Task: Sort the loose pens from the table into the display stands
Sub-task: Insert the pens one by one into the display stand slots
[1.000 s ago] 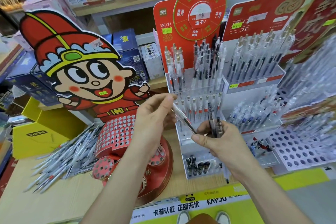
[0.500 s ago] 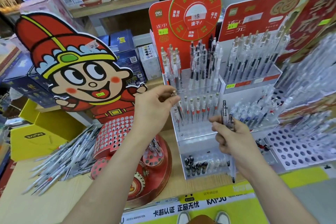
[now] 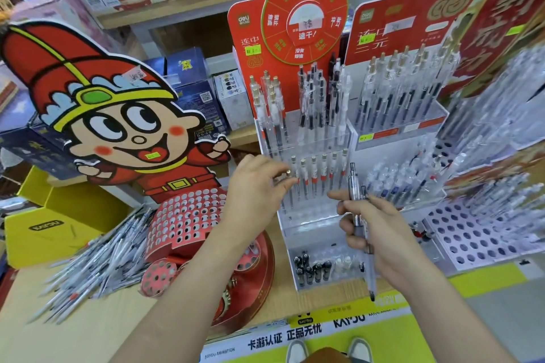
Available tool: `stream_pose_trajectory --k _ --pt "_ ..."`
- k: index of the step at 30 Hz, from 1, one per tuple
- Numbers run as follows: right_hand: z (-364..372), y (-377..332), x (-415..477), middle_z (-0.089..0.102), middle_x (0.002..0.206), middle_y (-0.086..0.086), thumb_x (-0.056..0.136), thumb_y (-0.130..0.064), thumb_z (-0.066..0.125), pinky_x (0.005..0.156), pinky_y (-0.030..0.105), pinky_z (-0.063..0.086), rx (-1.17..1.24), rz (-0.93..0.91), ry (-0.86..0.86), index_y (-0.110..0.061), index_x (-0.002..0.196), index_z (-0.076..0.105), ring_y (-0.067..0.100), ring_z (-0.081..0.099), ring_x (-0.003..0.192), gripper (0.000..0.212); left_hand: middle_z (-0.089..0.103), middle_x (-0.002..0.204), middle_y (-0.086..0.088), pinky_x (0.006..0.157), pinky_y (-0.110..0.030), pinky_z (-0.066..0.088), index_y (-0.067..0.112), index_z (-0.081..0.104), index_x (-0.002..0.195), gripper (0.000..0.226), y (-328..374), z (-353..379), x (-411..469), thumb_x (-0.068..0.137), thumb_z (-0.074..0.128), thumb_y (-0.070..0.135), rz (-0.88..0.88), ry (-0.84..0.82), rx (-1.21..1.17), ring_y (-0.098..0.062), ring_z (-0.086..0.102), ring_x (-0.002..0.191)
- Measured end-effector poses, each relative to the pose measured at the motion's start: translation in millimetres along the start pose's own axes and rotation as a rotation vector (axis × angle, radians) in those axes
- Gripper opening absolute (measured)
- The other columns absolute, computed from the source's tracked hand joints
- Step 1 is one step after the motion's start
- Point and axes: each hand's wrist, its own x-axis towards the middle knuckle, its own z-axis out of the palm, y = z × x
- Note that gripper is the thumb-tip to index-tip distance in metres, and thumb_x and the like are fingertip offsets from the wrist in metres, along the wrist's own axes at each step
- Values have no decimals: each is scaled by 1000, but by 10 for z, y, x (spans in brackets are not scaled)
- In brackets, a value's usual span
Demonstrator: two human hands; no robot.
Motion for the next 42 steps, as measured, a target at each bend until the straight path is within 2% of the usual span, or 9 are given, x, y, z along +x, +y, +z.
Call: stream_pose_trajectory --k 6,12,17,21,25,30,33,37,42 --pt "12 -44 -47 48 71 5 90 -23 57 44 22 39 159 74 -196 -9 118 66 16 48 57 33 48 80 -4 69 -19 29 9 76 91 17 -75 61 15 85 70 23 110 56 141 -20 44 77" --pt "44 -78 -31 31 57 2 93 -36 52 41 23 23 83 98 -258 -23 118 69 12 29 42 32 51 72 -1 61 -24 33 13 76 82 11 -18 36 65 74 81 19 78 41 146 -18 48 72" --pt "74 -96 -19 41 64 4 85 -20 55 42 22 26 262 171 -322 -6 122 64 12 34 49 41 53 71 4 62 -26 37 17 77 85 9 -96 -16 91 77 79 18 142 -52 143 -20 51 73" --pt "99 -99 -85 51 68 6 86 -18 59 45 22 38 118 48 -326 -11 121 65 16 48 52 37 45 76 11 65 -29 43 20 76 95 12 -16 -29 106 84 72 25 85 -92 157 -18 52 81" --pt "133 -121 -123 56 64 4 78 -22 65 44 23 39 -51 -45 -265 -18 130 56 17 52 47 53 66 79 0 68 -29 48 18 74 94 20 204 -151 68 92 61 33 -177 -79 -289 -16 59 77" --pt "172 -118 -145 53 65 3 80 -28 64 48 22 39 -222 -142 -246 -24 133 55 13 49 49 54 64 59 1 54 -22 48 9 73 87 26 463 -283 83 77 67 33 -474 -208 -884 -10 57 55" --pt "176 -136 -171 55 67 2 90 -26 57 48 24 41 -246 -146 -260 -24 132 57 14 52 54 42 72 72 -10 60 -26 54 6 74 86 22 418 -293 80 75 71 25 -509 -163 -954 -14 64 61" --pt "139 -223 -219 62 77 11 89 -41 50 43 25 41 -126 -49 -284 -33 117 67 25 59 54 34 74 77 -7 63 -25 56 8 74 89 10 336 -337 75 85 66 12 -509 -112 -960 -14 66 64" --pt "13 -198 -157 56 64 5 96 -50 40 37 16 15 -12 115 -173 -17 101 59 11 30 45 39 75 80 -4 64 -24 55 13 74 89 15 226 -444 93 90 60 8 -500 -55 -958 -14 68 71"
